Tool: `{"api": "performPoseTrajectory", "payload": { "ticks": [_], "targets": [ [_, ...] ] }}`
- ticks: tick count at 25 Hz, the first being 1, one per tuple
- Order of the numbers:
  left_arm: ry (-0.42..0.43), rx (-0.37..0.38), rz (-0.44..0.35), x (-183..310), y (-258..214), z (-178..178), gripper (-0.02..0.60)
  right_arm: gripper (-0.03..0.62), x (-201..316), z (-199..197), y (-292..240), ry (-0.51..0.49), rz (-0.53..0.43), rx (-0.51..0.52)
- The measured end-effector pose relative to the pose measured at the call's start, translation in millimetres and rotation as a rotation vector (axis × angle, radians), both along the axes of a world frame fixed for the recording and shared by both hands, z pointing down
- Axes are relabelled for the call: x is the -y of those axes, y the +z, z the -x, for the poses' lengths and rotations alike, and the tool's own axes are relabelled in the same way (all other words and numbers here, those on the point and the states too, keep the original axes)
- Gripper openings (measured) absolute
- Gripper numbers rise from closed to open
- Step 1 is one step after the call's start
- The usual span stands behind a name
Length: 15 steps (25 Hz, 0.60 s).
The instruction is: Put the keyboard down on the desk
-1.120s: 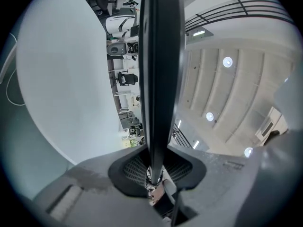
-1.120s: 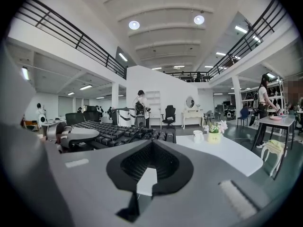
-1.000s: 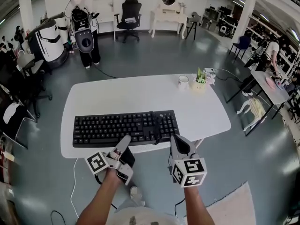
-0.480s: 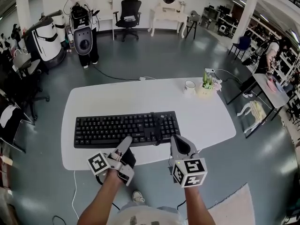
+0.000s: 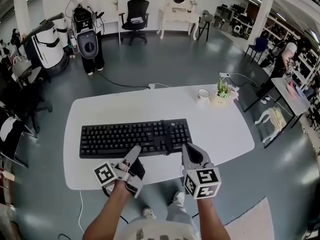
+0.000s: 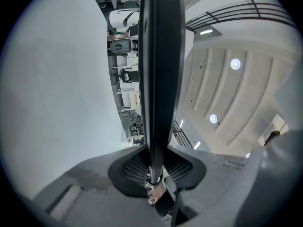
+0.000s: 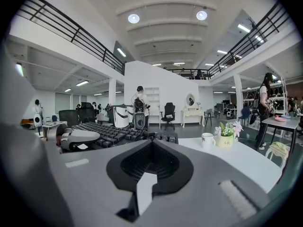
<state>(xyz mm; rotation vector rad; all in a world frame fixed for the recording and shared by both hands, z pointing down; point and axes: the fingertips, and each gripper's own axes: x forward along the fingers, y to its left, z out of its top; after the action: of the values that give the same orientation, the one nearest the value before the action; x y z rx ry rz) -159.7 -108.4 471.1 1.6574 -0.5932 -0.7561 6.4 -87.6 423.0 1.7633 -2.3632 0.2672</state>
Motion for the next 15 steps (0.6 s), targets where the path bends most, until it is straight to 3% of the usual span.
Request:
{"api": "performPoseTrajectory", "payload": {
  "ticks": [8,15],
  "targets": [
    [-0.026,0.019,0.000,44.4,9.1,-27.9,0.091,0.000,55.3,-22.4,10.1,-0.051,-0.004,0.021],
    [-0.088,0.034,0.018,102.0,8.7,-77.2,0.091,0.000,129.2,-69.5,9.9,-0.131,0.014,0.050]
  ]
}}
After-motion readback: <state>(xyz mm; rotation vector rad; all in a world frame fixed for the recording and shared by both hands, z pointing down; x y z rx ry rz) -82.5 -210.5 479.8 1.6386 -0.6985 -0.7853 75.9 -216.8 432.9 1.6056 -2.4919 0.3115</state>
